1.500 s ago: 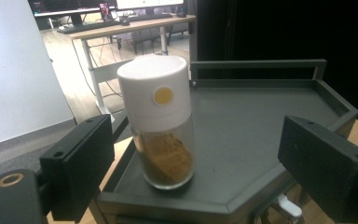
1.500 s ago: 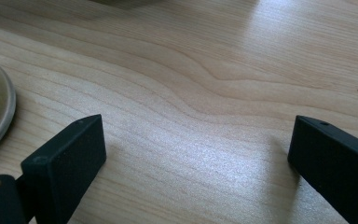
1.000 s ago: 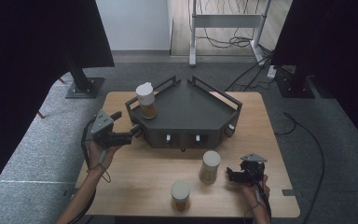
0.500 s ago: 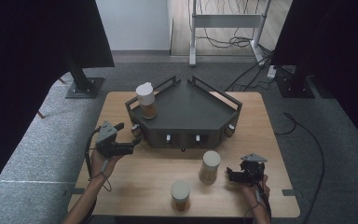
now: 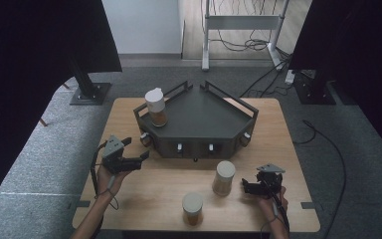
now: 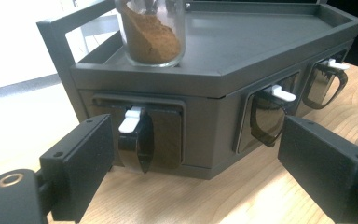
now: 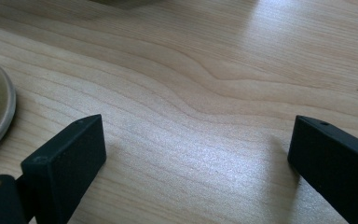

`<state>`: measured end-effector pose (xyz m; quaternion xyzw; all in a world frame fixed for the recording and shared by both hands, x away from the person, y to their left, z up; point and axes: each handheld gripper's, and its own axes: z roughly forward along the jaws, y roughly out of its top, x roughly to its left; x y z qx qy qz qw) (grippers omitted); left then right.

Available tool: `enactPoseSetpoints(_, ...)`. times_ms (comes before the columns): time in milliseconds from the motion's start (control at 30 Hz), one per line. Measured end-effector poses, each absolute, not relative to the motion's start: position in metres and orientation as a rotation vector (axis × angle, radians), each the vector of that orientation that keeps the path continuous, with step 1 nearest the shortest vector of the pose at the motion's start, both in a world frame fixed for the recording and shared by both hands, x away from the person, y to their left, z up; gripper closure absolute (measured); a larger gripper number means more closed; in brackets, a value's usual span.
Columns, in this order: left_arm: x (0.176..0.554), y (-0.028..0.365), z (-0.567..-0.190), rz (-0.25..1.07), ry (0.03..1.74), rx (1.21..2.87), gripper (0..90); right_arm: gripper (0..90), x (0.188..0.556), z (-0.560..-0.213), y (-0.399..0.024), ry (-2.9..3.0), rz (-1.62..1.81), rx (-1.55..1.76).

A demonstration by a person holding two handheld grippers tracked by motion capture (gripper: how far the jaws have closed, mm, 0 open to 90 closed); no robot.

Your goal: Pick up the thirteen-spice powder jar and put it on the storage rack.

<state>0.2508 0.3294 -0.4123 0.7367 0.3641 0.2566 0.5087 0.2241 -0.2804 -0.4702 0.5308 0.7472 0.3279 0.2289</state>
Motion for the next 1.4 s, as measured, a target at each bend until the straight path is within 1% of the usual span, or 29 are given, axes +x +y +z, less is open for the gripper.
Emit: enactPoseSetpoints(1400, 0.252, 0.328, -0.459, 0.534, 0.982, 1.791, 10.5, 3.5, 0.224, -0.47, -0.28, 2.057, 0.903, 1.461)
